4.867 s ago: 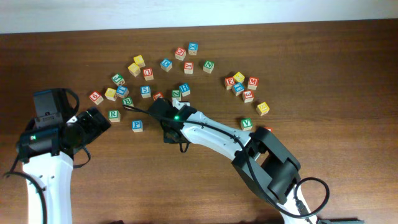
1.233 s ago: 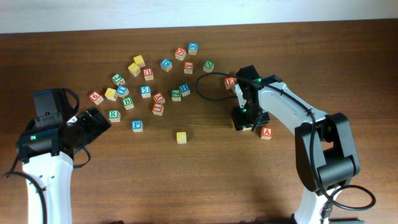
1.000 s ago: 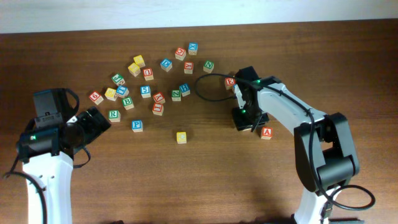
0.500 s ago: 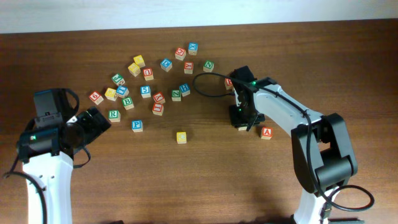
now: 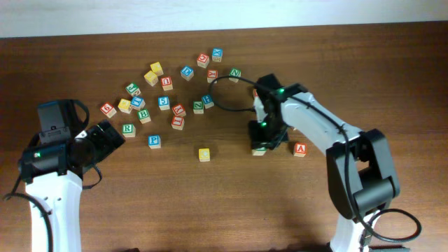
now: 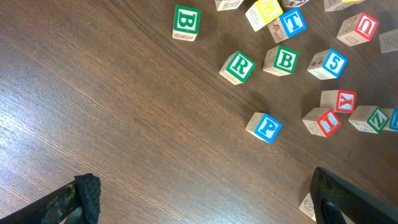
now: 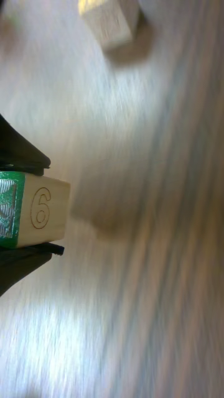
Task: Spell out CVPR
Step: 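Carry the V block and set it right of the C block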
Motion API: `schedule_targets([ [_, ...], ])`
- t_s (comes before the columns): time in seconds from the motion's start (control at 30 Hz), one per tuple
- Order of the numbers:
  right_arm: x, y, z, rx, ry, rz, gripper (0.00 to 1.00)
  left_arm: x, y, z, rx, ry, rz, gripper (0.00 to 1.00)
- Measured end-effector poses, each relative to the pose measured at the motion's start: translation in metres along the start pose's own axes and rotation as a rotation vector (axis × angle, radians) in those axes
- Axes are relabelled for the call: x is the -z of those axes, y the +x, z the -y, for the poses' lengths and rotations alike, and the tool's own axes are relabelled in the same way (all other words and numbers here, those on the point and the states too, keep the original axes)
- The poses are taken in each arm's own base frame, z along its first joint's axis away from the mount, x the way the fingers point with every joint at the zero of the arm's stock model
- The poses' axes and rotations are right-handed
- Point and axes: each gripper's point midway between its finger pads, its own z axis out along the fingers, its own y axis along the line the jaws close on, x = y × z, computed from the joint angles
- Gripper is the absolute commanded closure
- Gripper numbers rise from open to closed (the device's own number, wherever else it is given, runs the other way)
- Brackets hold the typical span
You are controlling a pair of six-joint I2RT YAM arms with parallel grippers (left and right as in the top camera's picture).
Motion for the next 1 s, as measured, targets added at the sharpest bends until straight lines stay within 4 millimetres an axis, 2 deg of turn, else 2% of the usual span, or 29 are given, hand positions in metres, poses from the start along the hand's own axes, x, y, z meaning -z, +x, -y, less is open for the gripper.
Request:
schedule_targets([
  [0.13, -0.012, -0.001, -0.048, 0.009, -0.022, 0.053, 0.79, 0.0, 0.0, 0.0, 0.0, 0.0, 0.0, 0.01],
  [0.27, -0.022, -0.003, -0.067, -0.035, 0.076, 0.144, 0.8, 0.0, 0.0, 0.0, 0.0, 0.0, 0.0, 0.01],
  [0.43, -0.029, -0.007, -0.085, -0.058, 0.098, 0.219, 0.8, 0.0, 0.0, 0.0, 0.0, 0.0, 0.0, 0.01],
  [0.53, -0.035, -0.006, -0.084, -0.078, 0.111, 0.215, 0.79, 0.0, 0.0, 0.0, 0.0, 0.0, 0.0, 0.01],
  [0.63, -0.035, -0.008, -0.081, -0.084, 0.129, 0.226, 0.75, 0.0, 0.0, 0.0, 0.0, 0.0, 0.0, 0.01],
  [0.8, -0.035, -0.008, -0.08, -0.076, 0.135, 0.226, 0.76, 0.0, 0.0, 0.0, 0.0, 0.0, 0.0, 0.01],
  [1.0, -0.035, -0.007, -0.08, 0.002, 0.144, 0.219, 0.76, 0.0, 0.0, 0.0, 0.0, 0.0, 0.0, 0.01],
])
